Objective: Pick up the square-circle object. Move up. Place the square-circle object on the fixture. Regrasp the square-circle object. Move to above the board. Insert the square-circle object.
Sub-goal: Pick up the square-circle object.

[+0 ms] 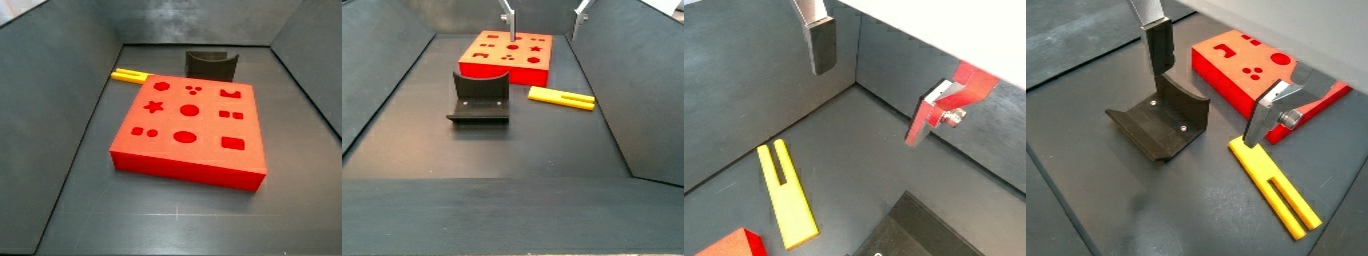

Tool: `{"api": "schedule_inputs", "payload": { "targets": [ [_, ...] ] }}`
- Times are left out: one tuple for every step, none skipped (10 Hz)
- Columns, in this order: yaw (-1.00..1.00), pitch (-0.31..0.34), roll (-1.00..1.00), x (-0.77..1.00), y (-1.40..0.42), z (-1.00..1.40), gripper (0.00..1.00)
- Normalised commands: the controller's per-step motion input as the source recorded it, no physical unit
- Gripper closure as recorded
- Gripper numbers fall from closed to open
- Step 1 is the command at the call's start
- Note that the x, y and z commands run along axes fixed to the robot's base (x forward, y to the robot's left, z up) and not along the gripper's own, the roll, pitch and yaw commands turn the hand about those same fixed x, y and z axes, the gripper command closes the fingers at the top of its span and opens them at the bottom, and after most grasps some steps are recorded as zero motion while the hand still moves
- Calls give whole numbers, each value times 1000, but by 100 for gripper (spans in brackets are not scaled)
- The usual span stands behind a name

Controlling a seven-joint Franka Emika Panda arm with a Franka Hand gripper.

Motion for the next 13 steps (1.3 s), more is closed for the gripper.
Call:
{"api": "schedule_inputs", "payload": {
  "targets": [
    [0, -26, 0, 0, 0, 0, 0],
    [577, -90, 0, -269, -240, -580, 0],
    [817, 163, 0, 37, -326, -846, 0],
    [826, 136, 24, 60, -337, -917, 0],
    [823, 76, 59, 51, -354, -966, 0],
    [877, 53, 80, 9, -326, -929, 0],
    [931, 59, 97, 0, -283, -877, 0],
    [926, 50, 101, 0, -289, -860, 0],
    [903, 0, 120, 0, -311, -840, 0],
    [877, 0, 126, -54, -306, -866, 0],
    [900, 0, 139, -111, -271, -837, 0],
    [863, -27, 109, -286, -209, -743, 0],
    [840, -50, 140, -386, -60, -594, 0]
  ]
}}
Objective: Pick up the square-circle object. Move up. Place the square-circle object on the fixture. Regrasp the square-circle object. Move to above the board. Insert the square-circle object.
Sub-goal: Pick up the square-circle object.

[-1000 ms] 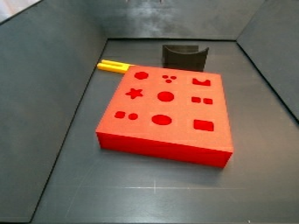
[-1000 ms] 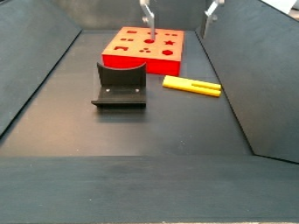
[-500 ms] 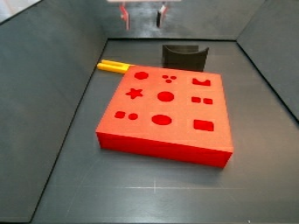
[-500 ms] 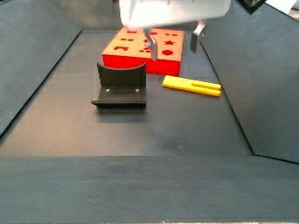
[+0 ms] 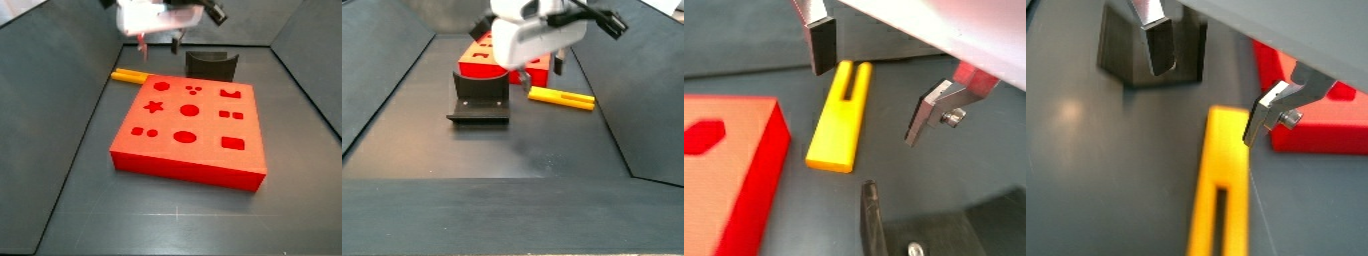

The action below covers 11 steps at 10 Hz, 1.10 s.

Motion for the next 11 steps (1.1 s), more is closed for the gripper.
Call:
{"api": "schedule_inputs", "payload": {
  "targets": [
    [754, -130, 240, -406, -11, -503, 0],
    [591, -183, 190, -397, -3, -377, 0],
    [446, -204, 174, -346, -71, -323, 0],
    [354, -140, 99, -186, -83, -260, 0],
    [329, -140, 67, -117, -163, -260, 0],
    [343, -164, 93, -169, -134, -263, 0],
    [314, -161, 94, -154, -103, -274, 0],
    [234, -93, 70, -3, -46, -249, 0],
    [154, -51, 70, 0, -31, -260, 0],
    [103, -47, 41, 0, 0, -243, 0],
    [11, -66, 0, -63, 0, -171, 0]
  ]
}}
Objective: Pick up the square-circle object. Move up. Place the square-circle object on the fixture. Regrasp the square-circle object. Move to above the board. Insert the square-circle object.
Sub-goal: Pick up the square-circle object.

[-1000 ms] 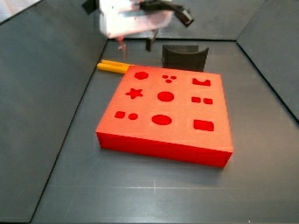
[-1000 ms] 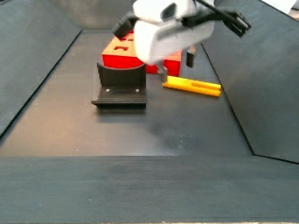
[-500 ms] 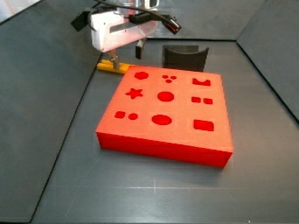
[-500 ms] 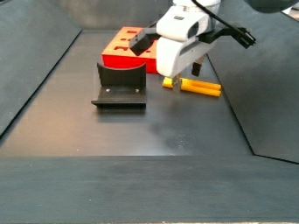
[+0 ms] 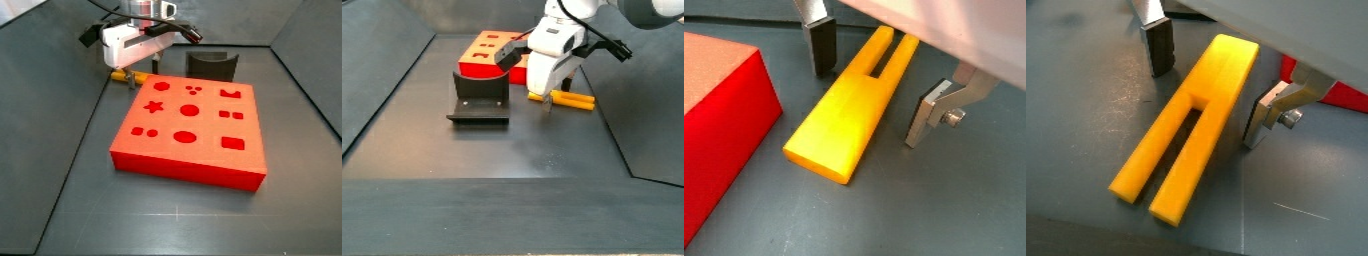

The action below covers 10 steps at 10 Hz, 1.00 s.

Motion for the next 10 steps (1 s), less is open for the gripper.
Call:
{"api": "schedule_inputs", "payload": {
  "targets": [
    [23, -81, -23, -69, 0, -6, 0],
    [0, 0, 0, 0, 0, 0, 0],
    [0, 0, 0, 0, 0, 0, 100],
    [0, 0, 0, 0, 0, 0, 100],
    [0, 0, 0, 0, 0, 0, 100],
    [0, 0, 0, 0, 0, 0, 100],
    [0, 0, 0, 0, 0, 0, 100],
    [0, 0, 0, 0, 0, 0, 100],
    [0, 0, 0, 0, 0, 0, 100],
    [0, 0, 0, 0, 0, 0, 100]
  ]
}}
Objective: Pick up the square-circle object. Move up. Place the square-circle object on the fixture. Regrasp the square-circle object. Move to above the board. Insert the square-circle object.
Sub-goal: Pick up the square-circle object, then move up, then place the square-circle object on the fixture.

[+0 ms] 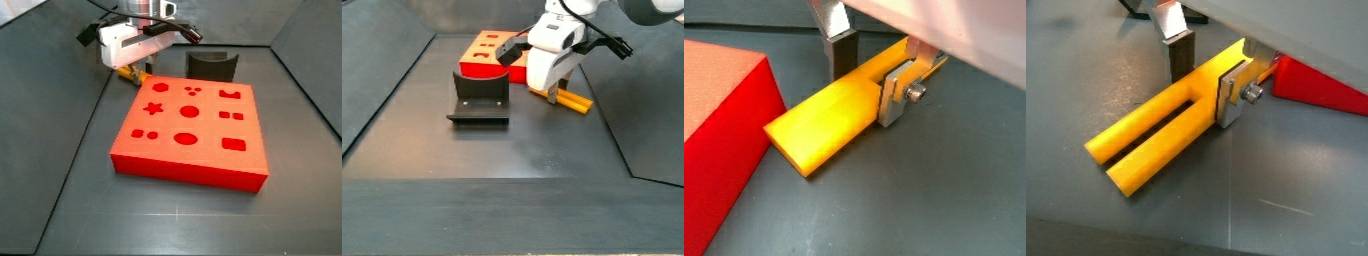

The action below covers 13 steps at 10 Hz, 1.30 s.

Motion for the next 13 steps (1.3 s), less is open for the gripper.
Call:
{"api": "schedule_inputs", "payload": {
  "targets": [
    [0, 0, 0, 0, 0, 0, 100],
    [0, 0, 0, 0, 0, 0, 100],
    [0, 0, 0, 0, 0, 0, 100],
    [0, 0, 0, 0, 0, 833, 100],
    [-22, 3, 2, -4, 14, 827, 100],
    [-20, 33, -3, -33, 15, 718, 100],
    [-16, 43, -9, -20, 10, 598, 100],
    [-9, 51, -19, -10, 2, 409, 100],
    [-4, 50, -25, -13, -2, 255, 100],
    [0, 0, 0, 0, 0, 1000, 100],
    [1, 0, -3, 2, 0, 1000, 100],
    [4, 13, -10, -10, -3, 1000, 100],
    [6, 14, -17, -13, -5, 1000, 100]
  ]
}}
